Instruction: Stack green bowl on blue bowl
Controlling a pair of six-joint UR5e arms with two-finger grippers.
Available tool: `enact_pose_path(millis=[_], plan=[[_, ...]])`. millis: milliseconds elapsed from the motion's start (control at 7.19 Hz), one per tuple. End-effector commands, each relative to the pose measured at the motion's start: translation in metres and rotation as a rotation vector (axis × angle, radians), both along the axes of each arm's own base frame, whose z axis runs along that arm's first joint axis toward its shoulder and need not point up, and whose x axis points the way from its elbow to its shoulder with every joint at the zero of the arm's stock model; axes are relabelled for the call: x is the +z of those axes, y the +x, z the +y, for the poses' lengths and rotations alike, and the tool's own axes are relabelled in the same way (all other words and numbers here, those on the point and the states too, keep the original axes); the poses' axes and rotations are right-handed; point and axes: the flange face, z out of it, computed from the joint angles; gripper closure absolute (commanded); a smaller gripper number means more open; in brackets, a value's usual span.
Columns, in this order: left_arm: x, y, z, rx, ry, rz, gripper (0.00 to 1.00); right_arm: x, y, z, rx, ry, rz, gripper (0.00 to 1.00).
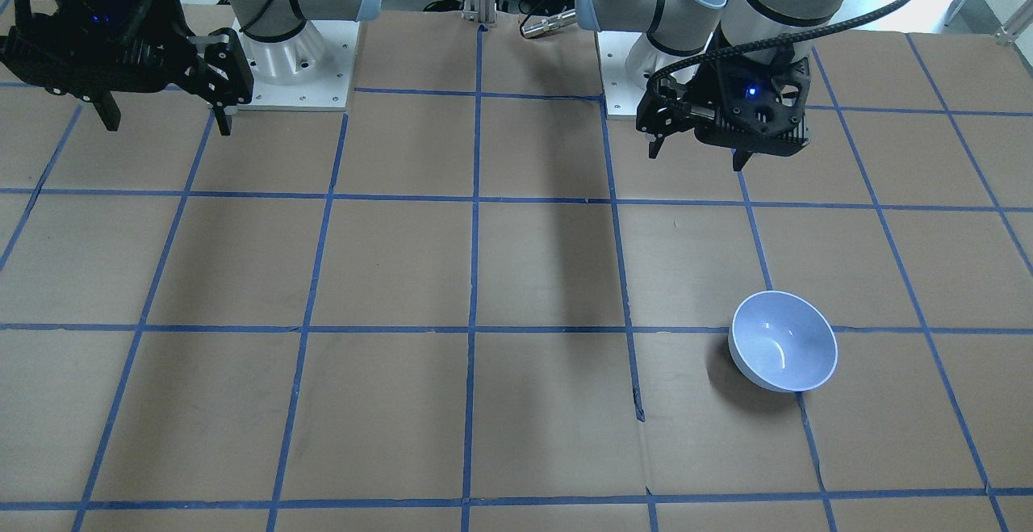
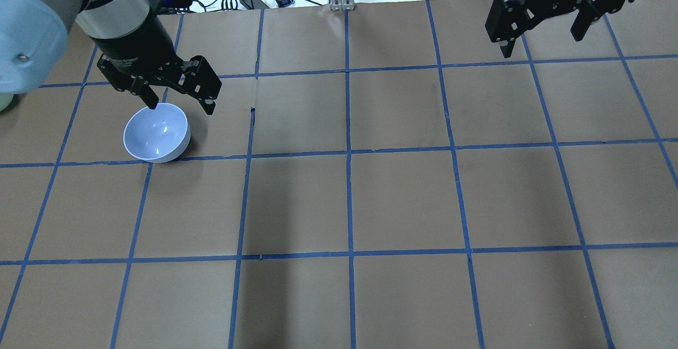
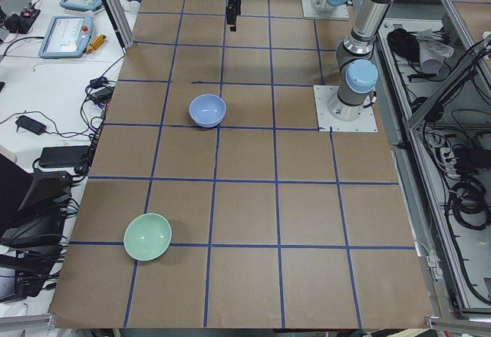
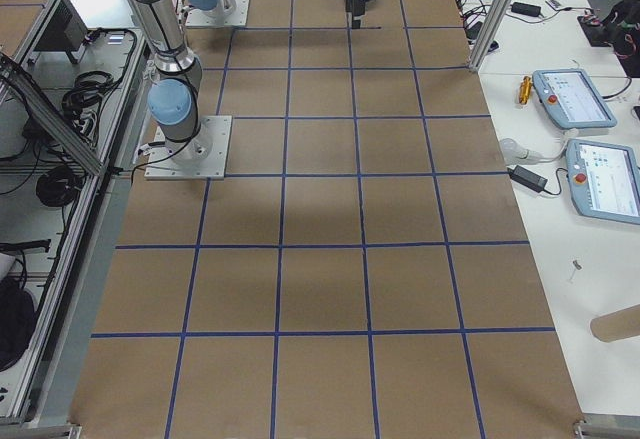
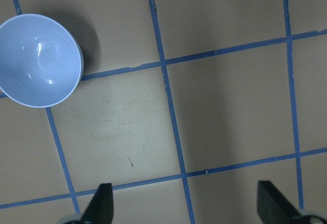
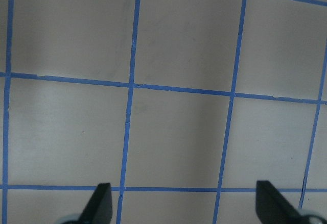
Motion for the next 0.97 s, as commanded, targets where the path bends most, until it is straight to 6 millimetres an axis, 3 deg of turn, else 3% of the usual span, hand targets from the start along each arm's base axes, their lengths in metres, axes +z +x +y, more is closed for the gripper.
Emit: enact_pose_path(millis=[0, 835], plan=[[-0.0030, 0.0006, 0.0032, 0.003, 0.005, 0.002, 0.00, 0.0000, 0.0000, 0.0000, 0.000, 0.000, 0.000, 0.00], [0.0000, 0.0008, 0.0055, 0.017, -0.002, 0.008, 0.00, 0.0000, 0.0000, 0.0000, 0.000, 0.000, 0.000, 0.00]])
